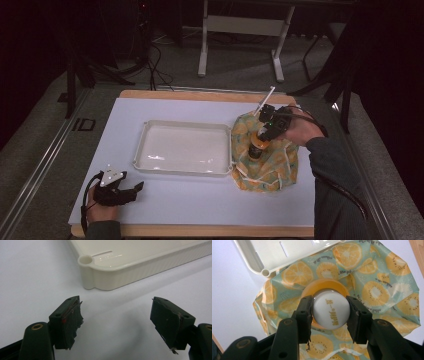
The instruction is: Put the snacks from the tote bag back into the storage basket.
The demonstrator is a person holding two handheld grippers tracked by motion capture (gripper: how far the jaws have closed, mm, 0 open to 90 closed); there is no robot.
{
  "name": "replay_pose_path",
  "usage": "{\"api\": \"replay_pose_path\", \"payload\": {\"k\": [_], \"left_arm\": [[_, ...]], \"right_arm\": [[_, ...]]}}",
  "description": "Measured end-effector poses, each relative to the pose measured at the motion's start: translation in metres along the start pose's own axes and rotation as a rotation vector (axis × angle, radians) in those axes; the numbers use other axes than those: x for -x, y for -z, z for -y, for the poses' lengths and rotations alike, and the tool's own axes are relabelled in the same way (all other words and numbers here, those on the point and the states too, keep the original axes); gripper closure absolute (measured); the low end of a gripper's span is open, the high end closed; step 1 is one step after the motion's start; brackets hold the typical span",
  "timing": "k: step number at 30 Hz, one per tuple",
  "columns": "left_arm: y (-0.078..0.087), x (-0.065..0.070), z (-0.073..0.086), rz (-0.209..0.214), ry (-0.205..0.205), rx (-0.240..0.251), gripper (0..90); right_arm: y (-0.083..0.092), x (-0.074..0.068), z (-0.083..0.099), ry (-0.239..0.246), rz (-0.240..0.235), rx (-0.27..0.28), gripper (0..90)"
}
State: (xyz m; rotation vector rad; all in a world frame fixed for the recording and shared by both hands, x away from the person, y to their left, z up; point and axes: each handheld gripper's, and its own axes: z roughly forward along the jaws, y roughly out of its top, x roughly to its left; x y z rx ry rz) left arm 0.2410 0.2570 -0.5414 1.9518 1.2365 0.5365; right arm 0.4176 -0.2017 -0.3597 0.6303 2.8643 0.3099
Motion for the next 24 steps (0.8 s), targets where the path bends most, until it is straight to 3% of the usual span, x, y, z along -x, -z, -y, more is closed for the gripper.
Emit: {"api": "replay_pose_path", "payload": {"k": [8, 24], "left_arm": [[0.0, 0.0, 0.0, -0.001, -0.002, -0.001, 25.1], [0.0, 0.0, 0.0, -0.002, -0.002, -0.002, 25.1]], "right_arm": [[0.003, -0.003, 0.002, 0.023, -0.004, 0.001, 58.9], [0.021, -0.005, 0.001, 0.048, 0.044, 0.014, 58.9]]}}
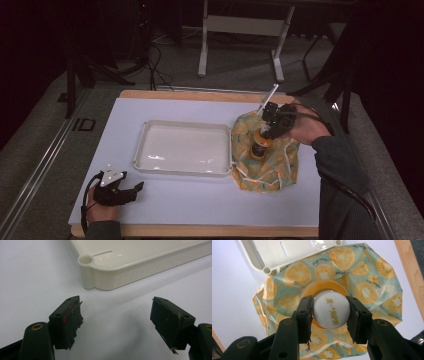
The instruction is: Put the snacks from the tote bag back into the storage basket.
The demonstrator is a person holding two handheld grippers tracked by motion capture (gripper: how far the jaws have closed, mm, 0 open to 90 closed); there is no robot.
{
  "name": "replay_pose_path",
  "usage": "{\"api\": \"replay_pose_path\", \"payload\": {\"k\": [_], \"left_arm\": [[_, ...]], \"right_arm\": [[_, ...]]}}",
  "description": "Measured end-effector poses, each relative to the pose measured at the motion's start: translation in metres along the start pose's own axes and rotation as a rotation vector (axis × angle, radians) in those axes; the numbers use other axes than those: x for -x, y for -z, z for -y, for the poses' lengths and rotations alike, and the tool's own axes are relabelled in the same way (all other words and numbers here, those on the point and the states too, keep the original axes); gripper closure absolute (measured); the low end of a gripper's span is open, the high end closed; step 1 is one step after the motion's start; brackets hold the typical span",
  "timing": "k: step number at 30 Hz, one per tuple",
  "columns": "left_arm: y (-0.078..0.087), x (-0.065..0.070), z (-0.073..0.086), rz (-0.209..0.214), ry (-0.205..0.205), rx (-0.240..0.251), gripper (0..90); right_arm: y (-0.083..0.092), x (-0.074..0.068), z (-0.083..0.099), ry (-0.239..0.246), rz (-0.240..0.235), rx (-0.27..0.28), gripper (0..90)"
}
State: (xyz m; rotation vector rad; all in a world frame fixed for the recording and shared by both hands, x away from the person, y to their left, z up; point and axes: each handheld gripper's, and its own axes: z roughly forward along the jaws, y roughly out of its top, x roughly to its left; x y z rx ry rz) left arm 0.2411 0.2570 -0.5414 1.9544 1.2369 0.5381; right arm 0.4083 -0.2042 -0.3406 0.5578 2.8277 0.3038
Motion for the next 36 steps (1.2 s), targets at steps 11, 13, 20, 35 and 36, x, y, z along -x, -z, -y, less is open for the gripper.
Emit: {"api": "replay_pose_path", "payload": {"k": [11, 13, 20, 35, 36], "left_arm": [[0.0, 0.0, 0.0, 0.0, 0.0, 0.0, 25.2], [0.0, 0.0, 0.0, 0.0, 0.0, 0.001, 25.2], [0.0, 0.0, 0.0, 0.001, 0.0, 0.0, 25.2], [0.0, 0.0, 0.0, 0.002, 0.001, 0.001, 25.2], [0.0, 0.0, 0.0, 0.001, 0.001, 0.001, 25.2]], "right_arm": [[0.011, 0.002, 0.002, 0.001, 0.032, 0.016, 58.9], [0.012, 0.002, 0.001, 0.0, 0.035, 0.016, 58.9], [0.016, 0.002, 0.0, 0.008, 0.046, 0.025, 58.9], [0.028, 0.0, -0.004, 0.022, 0.093, 0.076, 59.0], [0.029, 0.0, -0.005, 0.026, 0.095, 0.079, 59.0]]}}
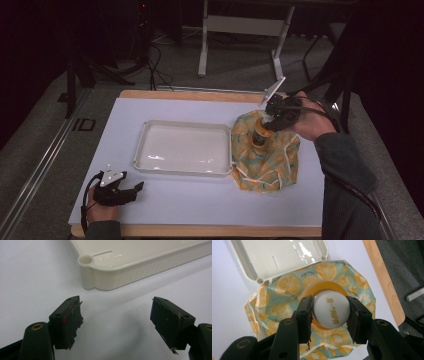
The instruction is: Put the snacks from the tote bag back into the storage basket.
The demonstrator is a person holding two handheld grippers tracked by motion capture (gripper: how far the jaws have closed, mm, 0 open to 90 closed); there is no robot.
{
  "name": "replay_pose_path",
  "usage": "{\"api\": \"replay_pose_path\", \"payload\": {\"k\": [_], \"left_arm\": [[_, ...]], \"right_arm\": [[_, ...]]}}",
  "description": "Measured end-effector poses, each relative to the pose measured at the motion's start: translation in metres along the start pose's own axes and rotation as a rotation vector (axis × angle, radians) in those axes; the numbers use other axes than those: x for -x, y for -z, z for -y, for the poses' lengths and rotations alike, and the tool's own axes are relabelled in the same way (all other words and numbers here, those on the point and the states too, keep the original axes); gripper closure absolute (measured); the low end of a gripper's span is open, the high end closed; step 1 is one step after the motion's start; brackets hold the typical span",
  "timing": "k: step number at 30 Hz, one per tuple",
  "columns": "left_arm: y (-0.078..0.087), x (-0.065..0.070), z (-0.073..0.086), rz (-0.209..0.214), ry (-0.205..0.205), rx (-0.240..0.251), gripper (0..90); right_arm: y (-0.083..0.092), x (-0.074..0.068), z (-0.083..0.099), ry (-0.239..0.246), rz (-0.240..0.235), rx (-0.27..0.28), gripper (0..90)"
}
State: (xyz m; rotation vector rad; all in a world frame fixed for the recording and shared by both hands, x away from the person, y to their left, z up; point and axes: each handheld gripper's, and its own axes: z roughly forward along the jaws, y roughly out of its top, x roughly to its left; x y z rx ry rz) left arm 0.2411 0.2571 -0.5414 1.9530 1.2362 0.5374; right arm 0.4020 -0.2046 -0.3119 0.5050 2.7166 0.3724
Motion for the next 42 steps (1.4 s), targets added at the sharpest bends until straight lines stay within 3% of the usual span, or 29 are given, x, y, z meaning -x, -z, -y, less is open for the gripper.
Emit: {"api": "replay_pose_path", "payload": {"k": [26, 42], "left_arm": [[0.0, 0.0, 0.0, 0.001, 0.001, 0.002, 25.2], [0.0, 0.0, 0.0, 0.001, 0.002, 0.0, 25.1]], "right_arm": [[0.005, -0.009, -0.028, 0.047, 0.012, 0.077, 59.0], [0.003, -0.015, -0.043, 0.07, 0.007, 0.069, 59.0]]}}
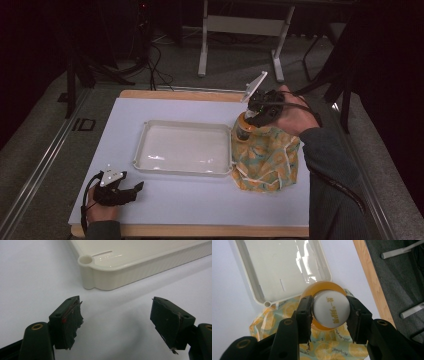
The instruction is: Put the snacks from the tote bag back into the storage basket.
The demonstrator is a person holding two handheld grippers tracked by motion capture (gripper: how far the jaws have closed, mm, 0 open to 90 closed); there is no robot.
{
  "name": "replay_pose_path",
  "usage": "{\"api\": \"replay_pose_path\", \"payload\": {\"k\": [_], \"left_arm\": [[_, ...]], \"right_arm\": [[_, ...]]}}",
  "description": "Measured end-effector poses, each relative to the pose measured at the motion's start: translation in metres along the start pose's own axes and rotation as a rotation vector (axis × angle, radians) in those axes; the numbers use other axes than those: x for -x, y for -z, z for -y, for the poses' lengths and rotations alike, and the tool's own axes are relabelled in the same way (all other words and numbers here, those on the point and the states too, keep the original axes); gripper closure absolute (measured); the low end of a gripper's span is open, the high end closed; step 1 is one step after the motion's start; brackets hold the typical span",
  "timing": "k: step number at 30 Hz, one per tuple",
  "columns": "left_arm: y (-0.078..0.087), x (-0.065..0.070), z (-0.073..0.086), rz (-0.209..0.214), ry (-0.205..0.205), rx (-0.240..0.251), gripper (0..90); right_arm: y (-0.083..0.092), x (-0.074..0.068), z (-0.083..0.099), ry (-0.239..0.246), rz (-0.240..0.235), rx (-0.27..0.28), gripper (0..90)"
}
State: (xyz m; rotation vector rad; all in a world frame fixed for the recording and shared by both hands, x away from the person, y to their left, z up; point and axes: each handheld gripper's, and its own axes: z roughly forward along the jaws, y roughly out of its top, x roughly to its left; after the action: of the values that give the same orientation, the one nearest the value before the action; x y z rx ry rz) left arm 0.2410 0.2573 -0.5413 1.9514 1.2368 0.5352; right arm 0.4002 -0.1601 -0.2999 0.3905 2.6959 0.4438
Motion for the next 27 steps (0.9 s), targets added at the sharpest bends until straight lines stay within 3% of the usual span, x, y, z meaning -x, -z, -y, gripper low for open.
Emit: {"api": "replay_pose_path", "payload": {"k": [27], "left_arm": [[0.001, -0.001, 0.0, 0.003, 0.011, 0.011, 25.1]], "right_arm": [[0.0, -0.017, -0.028, 0.07, -0.012, 0.009, 59.0]]}}
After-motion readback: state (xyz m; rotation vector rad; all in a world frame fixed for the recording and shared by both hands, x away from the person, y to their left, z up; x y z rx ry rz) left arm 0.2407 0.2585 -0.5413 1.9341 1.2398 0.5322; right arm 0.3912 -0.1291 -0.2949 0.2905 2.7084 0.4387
